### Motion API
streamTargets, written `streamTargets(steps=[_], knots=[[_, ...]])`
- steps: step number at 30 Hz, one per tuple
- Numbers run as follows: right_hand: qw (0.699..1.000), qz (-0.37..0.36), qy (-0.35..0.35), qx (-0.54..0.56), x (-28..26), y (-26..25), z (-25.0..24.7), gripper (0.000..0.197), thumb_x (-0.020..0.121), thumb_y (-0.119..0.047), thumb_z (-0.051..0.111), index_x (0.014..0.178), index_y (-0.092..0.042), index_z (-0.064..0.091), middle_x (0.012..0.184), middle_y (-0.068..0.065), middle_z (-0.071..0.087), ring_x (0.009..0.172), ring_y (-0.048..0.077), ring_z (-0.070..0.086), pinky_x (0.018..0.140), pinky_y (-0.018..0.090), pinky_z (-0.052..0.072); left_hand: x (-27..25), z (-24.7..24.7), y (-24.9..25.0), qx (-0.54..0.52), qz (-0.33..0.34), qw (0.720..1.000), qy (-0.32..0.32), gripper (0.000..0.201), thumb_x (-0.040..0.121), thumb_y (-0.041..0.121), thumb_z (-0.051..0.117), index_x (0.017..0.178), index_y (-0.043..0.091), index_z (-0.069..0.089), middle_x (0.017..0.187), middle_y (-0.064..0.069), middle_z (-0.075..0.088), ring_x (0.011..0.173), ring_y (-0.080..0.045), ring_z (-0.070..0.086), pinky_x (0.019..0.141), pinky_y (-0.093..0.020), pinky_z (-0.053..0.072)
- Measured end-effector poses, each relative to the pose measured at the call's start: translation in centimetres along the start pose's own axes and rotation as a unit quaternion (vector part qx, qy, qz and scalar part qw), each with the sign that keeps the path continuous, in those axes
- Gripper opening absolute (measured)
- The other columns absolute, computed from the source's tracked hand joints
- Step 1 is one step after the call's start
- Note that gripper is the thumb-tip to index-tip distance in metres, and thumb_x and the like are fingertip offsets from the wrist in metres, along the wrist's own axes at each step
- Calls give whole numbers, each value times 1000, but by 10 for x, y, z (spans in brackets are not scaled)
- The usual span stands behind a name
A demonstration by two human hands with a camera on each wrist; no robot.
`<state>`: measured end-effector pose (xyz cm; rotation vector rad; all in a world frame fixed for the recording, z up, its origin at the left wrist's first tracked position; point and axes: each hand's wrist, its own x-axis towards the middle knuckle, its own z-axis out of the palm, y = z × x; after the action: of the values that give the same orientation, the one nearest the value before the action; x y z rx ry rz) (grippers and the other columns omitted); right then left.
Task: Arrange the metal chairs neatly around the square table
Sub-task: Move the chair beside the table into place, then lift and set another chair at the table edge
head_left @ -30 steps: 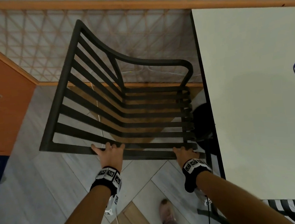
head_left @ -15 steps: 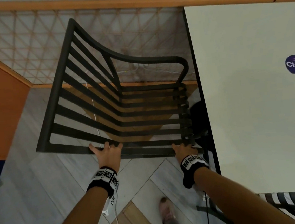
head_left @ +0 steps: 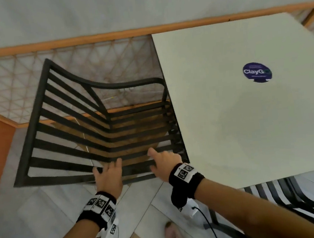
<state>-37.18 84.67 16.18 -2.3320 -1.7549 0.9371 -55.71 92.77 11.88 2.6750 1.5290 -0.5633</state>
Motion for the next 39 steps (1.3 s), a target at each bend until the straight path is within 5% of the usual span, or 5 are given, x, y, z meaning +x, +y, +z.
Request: streamTargets(steps=[5,13,24,31,39], knots=[[995,12,98,27,-82,64,-56,22,91,-37,46,112,-29,43,89,5,69,78,33,64,66,38,53,-26,-68,78,-33,67,995,70,67,81,30,69,140,23,38,129,1,61,125,-21,53,111,-54,30],[973,124,196,-1,-251,262,-126,12,87,-39,48,96,-35,54,80,-9,71,76,20,65,67,33,53,-110,-170,283,-66,214,959,176,38,82,31,62,118,26,50,106,5,67,103,-21,61,97,-47,34],[938,244,246,-31,-466,521,-189,10,86,-32,49,87,-29,58,85,-1,70,75,25,64,64,35,54,-224,-241,613,-127,356,914,145,30,92,31,48,121,24,45,112,5,63,109,-21,55,105,-46,25],[924,285,254,-16,-529,658,-217,11,86,-28,49,86,-26,60,85,4,69,74,29,62,58,31,43,-231,-253,764,-155,412,886,142,27,90,30,49,115,22,47,105,3,66,98,-21,57,92,-41,38],[935,290,196,-45,-519,835,-263,12,84,-29,51,86,-28,63,84,1,69,78,28,64,63,33,50,-161,-245,918,-212,369,902,72,26,89,30,58,113,20,52,112,1,66,101,-23,60,85,-40,45]])
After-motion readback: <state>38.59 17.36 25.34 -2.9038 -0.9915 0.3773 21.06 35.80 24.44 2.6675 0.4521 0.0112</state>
